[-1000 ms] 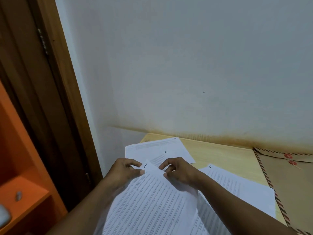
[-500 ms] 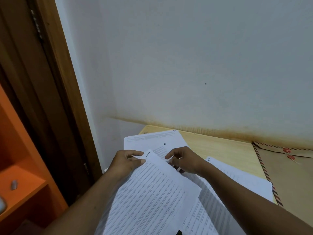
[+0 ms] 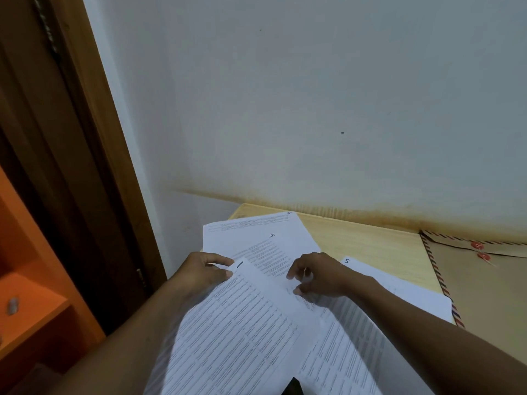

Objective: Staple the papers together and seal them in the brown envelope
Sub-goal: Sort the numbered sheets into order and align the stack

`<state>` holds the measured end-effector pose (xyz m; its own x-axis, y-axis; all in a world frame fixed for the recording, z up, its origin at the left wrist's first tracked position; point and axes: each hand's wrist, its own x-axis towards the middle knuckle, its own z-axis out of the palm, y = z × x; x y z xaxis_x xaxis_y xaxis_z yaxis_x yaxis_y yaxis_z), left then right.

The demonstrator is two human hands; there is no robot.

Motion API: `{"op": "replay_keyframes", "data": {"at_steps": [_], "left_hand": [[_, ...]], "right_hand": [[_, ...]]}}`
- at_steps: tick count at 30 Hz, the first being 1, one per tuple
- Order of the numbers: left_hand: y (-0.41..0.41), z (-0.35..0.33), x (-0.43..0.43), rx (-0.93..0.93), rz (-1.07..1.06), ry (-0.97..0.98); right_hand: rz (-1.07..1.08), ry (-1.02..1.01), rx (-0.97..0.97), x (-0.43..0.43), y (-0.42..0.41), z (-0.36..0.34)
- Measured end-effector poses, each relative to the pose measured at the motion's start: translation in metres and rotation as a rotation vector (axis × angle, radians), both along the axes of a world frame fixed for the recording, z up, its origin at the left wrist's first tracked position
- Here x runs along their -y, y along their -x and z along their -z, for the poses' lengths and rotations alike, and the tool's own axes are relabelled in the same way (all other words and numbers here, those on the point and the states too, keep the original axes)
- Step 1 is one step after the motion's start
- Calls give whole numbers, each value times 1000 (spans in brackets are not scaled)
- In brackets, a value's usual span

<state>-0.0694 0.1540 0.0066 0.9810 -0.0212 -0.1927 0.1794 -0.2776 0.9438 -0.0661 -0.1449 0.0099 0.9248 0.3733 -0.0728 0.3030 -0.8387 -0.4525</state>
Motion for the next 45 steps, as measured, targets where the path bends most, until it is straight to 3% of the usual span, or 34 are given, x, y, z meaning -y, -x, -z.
{"op": "replay_keyframes", "data": {"at_steps": [5,16,33,37,40,45], "left_hand": [[-1,4,-1,-19,7,11],[-3,7,5,-53,33,41],[2,-5,15,-22,58,24],[4,-2,19,-33,65,37],[4,-5,20,-16,49,60],[4,-26,23,41,71,59]], "right_hand": [[-57,98,-69,1,-3,-5],[-33,66,-41,4,-11,0],[24,224,10,-3,-14,-10],[60,169,16,-1,-20,-15],[62,112,52,2,-24,-22],[74,115,282,4,-30,-44]]}}
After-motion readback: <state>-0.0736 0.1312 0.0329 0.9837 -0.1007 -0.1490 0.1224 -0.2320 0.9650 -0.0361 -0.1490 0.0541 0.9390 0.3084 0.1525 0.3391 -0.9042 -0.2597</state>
